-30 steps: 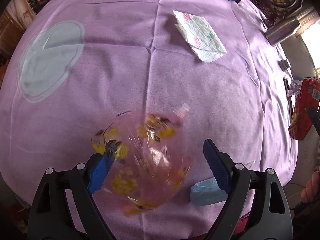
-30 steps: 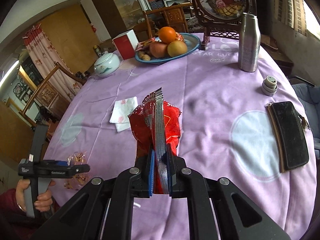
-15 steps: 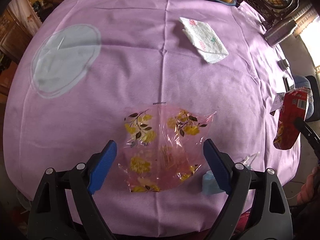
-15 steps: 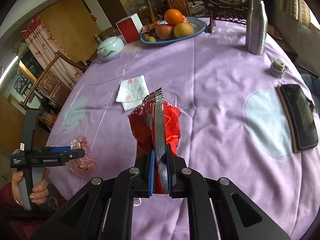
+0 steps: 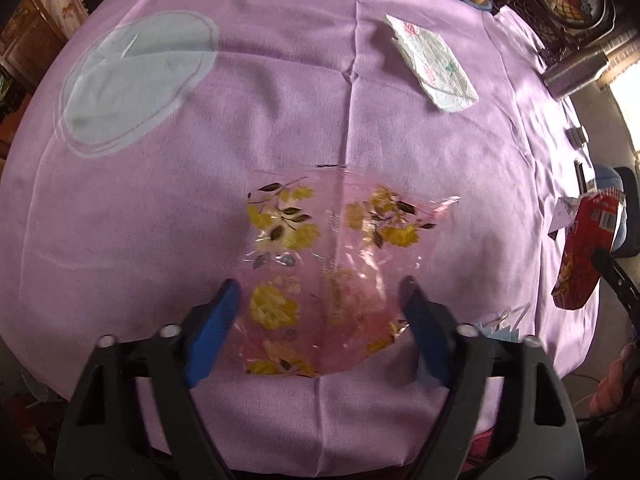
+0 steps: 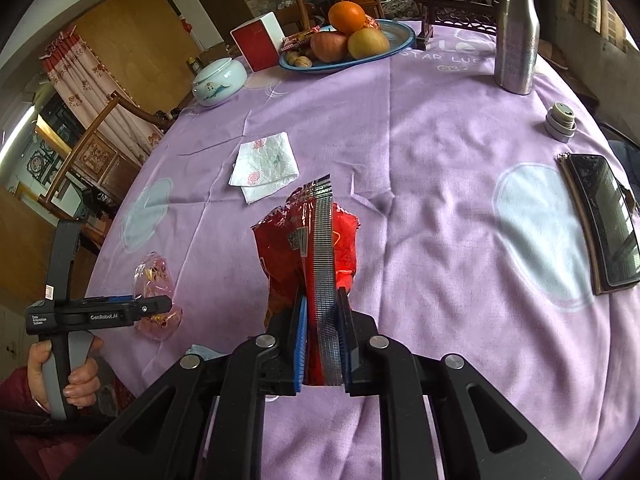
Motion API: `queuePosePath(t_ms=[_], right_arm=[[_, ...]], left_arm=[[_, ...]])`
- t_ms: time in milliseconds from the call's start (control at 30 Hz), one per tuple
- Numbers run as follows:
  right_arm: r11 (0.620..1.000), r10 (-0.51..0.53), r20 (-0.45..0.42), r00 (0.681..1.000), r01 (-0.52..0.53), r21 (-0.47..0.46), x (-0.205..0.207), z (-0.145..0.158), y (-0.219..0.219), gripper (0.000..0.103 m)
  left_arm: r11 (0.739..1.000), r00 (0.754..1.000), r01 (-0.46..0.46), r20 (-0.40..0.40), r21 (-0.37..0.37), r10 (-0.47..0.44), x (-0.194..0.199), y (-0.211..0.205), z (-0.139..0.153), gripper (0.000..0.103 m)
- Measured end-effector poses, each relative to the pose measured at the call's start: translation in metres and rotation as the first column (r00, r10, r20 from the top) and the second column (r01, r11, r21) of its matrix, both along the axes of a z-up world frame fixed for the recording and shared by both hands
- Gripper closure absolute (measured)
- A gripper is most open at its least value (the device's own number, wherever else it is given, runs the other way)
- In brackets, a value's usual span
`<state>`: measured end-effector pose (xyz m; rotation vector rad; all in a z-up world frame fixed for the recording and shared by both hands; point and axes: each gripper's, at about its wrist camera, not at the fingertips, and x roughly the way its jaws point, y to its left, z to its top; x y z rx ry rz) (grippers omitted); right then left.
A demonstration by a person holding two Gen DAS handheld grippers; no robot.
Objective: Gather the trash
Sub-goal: 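Grasp the clear floral snack bag with the left tool while the right tool holds the chip packet, then carry the floral bag and chip packet over to the red basket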
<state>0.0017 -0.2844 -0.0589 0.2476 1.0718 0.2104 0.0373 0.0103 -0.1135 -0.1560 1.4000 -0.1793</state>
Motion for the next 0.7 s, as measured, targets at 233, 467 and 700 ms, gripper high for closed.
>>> queuePosePath(t_ms=[233,467,700], right_arm=[[0.999,-0.025,-0.002,1.000,0.025,0.025,0.001,-0.002,-0.014,0.071],[0.999,-0.020,-0.030,0.999,0.021,0.047,0.007,-0.012,-0.021,0.065],[0.996,0.032,-0.080,0.996,-0.026,0.082,0.017,-0.030,-0.015,0.065]], left_arm=[[1.000,0.996,-0.011,0.090,0.019,0.009,0.002,-0.005,0.024,0.048],[0.998,0.985,-0.056,0.163,0.025,0.051,0.004,-0.003,0.054,0.048],[0.992,0.979,-0.116,0.175,0.051,0.106,-0.009,0.003,0.068,0.048]])
